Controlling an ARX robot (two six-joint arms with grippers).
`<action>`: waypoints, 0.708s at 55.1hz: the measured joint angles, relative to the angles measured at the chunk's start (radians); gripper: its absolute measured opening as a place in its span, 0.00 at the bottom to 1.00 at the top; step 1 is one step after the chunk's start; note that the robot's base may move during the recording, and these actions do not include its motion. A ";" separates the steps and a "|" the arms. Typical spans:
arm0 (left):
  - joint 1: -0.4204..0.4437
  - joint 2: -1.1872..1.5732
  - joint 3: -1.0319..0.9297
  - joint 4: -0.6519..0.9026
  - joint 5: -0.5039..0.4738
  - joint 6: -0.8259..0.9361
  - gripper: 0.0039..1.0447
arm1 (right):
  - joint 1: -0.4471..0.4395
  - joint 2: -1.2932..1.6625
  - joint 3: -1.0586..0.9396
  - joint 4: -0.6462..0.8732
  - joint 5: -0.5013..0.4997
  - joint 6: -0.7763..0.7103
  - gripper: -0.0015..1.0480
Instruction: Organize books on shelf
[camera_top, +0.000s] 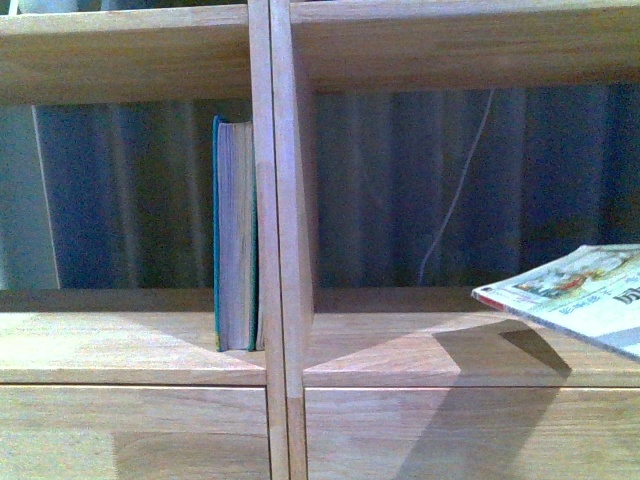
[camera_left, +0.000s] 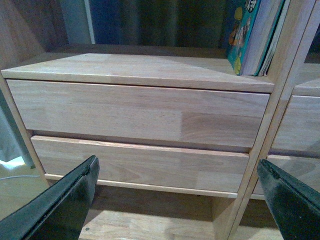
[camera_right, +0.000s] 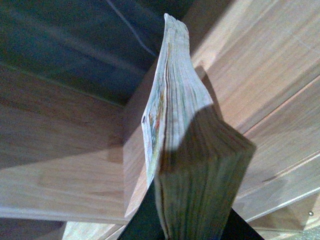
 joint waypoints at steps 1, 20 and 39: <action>0.000 0.000 0.000 0.000 0.000 0.000 0.93 | -0.013 -0.025 -0.003 -0.002 -0.026 -0.006 0.07; 0.000 0.000 0.000 0.000 0.000 0.000 0.93 | -0.058 -0.295 -0.034 -0.064 -0.200 -0.013 0.07; 0.000 0.000 0.000 0.000 0.000 0.000 0.93 | -0.004 -0.459 -0.061 -0.115 -0.221 0.035 0.07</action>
